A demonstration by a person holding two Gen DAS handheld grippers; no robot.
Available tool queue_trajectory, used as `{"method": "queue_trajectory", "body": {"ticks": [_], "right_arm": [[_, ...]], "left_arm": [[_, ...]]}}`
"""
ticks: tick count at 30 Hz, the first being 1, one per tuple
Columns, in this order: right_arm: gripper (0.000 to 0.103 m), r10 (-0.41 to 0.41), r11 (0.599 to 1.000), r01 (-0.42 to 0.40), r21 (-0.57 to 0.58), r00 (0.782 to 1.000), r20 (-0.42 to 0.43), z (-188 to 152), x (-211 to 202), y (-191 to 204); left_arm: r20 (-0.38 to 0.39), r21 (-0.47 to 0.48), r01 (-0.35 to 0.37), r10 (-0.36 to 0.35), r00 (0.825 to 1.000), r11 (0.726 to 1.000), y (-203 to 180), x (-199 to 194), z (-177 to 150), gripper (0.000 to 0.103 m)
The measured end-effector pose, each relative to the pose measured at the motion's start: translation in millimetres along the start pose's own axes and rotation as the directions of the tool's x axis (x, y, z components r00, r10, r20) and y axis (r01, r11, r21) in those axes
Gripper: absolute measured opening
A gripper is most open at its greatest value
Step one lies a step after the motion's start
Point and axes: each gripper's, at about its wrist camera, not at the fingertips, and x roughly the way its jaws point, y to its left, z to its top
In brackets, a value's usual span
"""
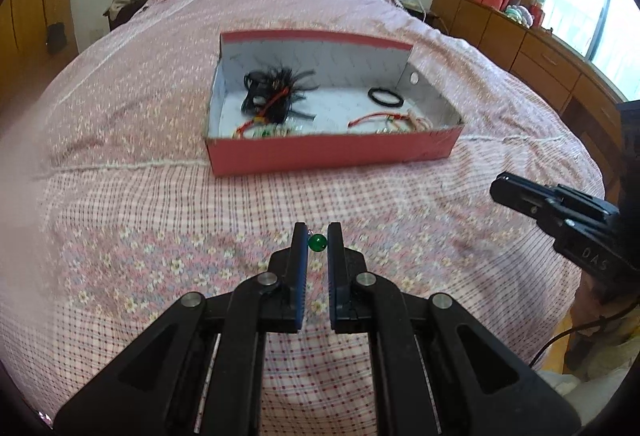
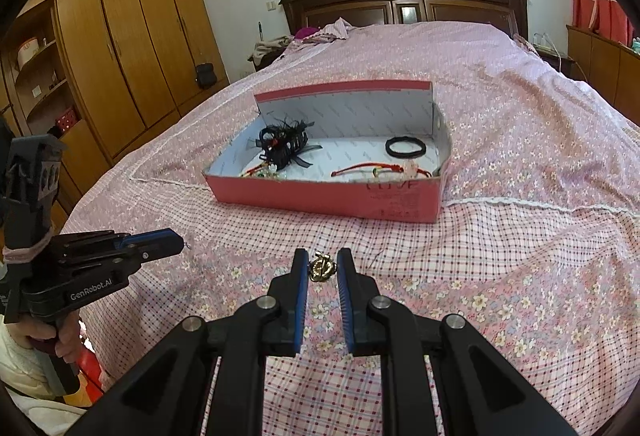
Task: Organize jewelry
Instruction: 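Carry both charms into the shoebox with both tools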
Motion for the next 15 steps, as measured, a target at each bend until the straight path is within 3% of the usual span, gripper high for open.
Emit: {"method": "queue_trajectory", "body": {"ticks": [15], "right_arm": [[0.016, -0.015, 1.000, 0.015, -0.015, 0.999, 0.029, 29, 0, 1]], "left_arm": [[0.077, 0.018, 0.008, -0.009, 0.997, 1.000, 0, -3, 40, 0.000]]}}
